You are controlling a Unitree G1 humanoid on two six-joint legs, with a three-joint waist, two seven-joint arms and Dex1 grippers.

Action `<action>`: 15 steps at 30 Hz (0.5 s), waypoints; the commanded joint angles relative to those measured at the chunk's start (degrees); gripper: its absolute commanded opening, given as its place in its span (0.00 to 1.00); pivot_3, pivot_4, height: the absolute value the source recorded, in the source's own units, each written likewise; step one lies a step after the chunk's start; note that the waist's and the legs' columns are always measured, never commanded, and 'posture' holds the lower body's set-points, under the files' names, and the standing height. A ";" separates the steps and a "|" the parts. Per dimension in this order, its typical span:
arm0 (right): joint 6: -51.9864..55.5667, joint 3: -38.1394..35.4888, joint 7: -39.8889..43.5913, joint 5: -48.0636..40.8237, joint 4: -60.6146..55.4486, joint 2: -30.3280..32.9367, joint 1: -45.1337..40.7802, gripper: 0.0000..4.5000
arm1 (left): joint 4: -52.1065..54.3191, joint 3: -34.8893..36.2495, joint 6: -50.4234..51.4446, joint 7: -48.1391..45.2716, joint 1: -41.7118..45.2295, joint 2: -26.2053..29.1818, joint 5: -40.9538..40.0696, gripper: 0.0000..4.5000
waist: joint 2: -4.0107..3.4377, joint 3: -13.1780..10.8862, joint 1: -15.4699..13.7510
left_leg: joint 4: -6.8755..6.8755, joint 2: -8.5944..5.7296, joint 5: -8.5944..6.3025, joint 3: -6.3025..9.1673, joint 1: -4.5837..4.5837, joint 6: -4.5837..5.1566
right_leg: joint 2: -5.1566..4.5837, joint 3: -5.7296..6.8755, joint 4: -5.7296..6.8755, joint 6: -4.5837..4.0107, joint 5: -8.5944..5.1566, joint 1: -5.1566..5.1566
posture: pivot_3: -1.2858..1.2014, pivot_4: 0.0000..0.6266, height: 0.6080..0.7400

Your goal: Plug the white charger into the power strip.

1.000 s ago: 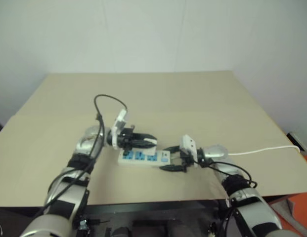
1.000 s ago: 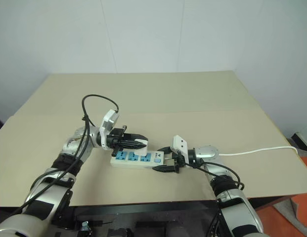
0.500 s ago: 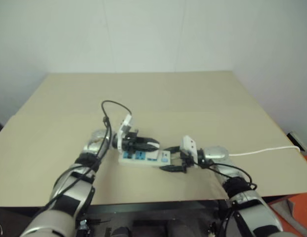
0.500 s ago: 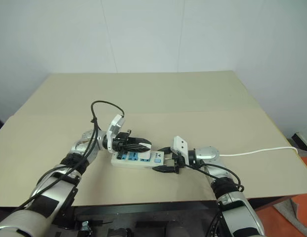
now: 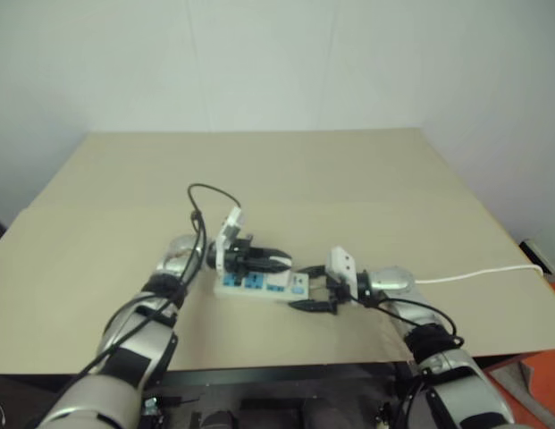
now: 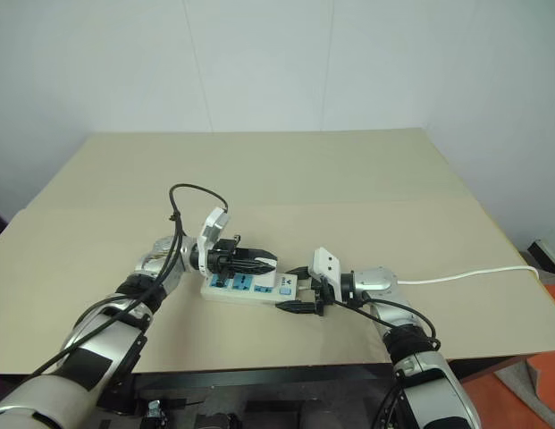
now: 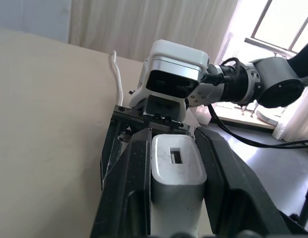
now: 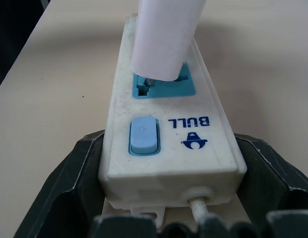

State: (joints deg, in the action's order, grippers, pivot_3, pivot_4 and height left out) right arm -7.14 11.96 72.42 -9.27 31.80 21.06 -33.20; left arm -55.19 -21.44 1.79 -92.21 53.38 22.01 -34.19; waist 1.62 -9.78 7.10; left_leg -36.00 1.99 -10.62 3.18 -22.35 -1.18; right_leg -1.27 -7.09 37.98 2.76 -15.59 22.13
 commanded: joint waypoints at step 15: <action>0.28 1.87 -0.33 2.12 0.12 0.29 1.23 0.76 | -2.10 0.15 -10.21 -0.29 -3.36 0.91 0.09 0.23 | 0.01 0.01 -0.05 | 0.07 0.01 0.00 -0.01 0.02 0.00 | 0.01 -0.02 -0.04 0.00 -0.01 0.02 | 0.52 0.24 1.00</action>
State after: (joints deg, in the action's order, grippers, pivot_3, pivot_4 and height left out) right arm -7.14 12.41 72.10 -9.25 31.59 20.85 -33.19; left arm -55.80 -22.24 -6.62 -92.36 51.04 22.31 -35.77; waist 1.62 -9.77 7.05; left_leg -35.95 2.00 -10.62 3.17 -22.32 -1.18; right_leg -1.27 -7.11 37.95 2.76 -15.60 22.14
